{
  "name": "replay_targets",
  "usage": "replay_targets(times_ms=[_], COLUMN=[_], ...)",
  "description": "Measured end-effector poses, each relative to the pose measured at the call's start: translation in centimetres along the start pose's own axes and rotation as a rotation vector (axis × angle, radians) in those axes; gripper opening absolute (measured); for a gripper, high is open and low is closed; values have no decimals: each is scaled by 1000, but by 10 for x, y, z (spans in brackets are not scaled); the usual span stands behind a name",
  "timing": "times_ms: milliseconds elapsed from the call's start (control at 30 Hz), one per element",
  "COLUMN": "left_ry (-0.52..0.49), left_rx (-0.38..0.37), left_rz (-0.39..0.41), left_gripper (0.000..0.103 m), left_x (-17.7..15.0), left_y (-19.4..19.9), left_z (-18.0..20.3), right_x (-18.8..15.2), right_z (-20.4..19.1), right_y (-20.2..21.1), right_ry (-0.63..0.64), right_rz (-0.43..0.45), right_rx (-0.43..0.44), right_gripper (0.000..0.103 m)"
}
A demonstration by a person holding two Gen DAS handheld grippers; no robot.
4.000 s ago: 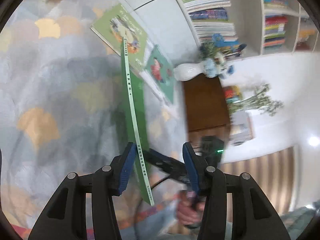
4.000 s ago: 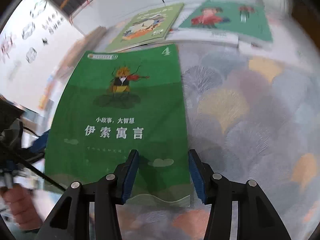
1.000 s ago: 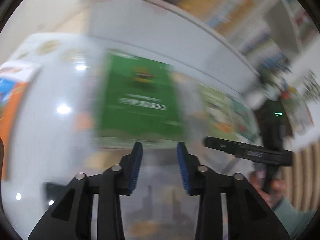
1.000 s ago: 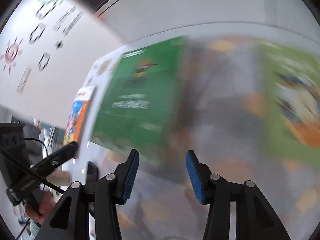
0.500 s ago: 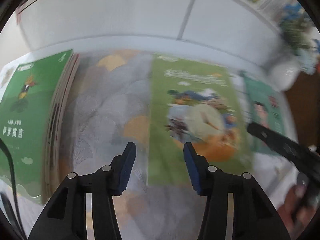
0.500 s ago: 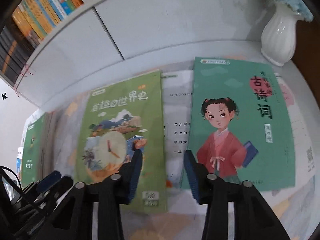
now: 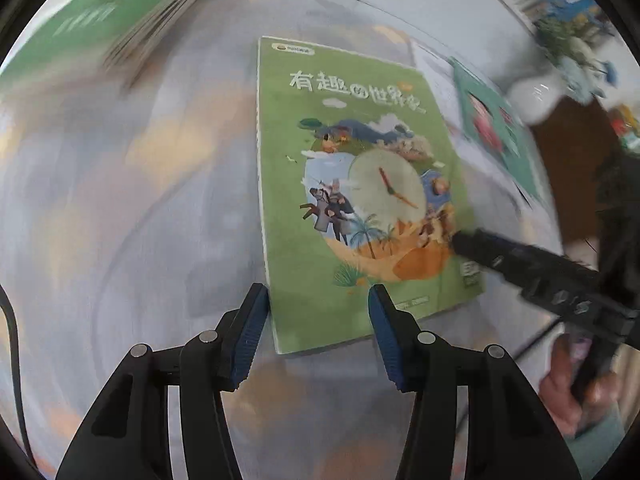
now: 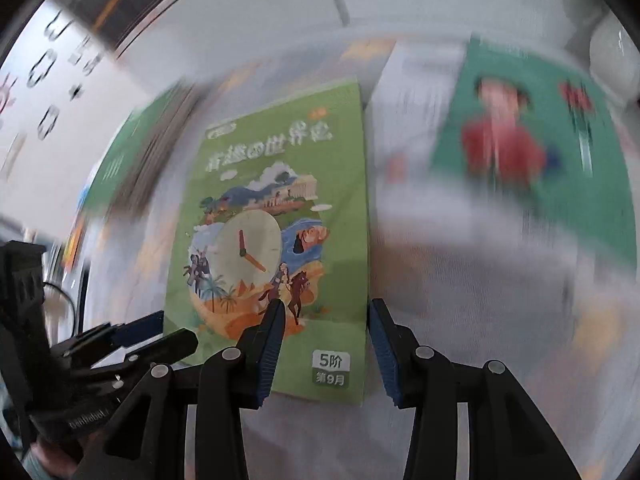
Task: Organize books
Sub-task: 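Grasp the world-history book's edge with the left gripper while the right gripper grips it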
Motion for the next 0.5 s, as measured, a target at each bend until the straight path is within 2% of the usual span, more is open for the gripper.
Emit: replay_targets(times_ms=[67,133,200,233,300,433,467,500], left_ry=[26,104,182,204,246,257,260,277], left_rx=[-60,-132,-161,-169,-184,-193,-211,-290], left_rz=[-41,-76,-72,-59,-36,-4,-4,1], left_gripper=[48,48,48,48,48,48,48,48], left_x=[-35,-70,-95,-100,-106,-95,-91,-91], left_y=[10,18,24,25,29,25,24,27], left_z=[-3,-10,-17,-18,-17,-8,-6,-3], right_x=[-43,-84,-112,-122,-128,-114,-112,-110], right_z=[-7,-14,-16,-14,-8,-5,-4,-6], right_y=[6,16,24,28,31,27,30,29], right_ry=[65,112,120,120,96,48,52,57], right_rz=[-41,-103,-159,-166,-174,-78,-63,-51], right_rx=[12,40,81,72,45,39,34,34], right_gripper=[43,44,44,47,48,49,49,50])
Point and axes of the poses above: each gripper's, at about its wrist camera, not at the fingertips, and y roughly against the way its jaws point, z to its right, x to its top, the point moved 7 cm from there along -y, roughly the way its jaws point, and after that the axes turned 12 degrees about x, right-handed, at the moved point
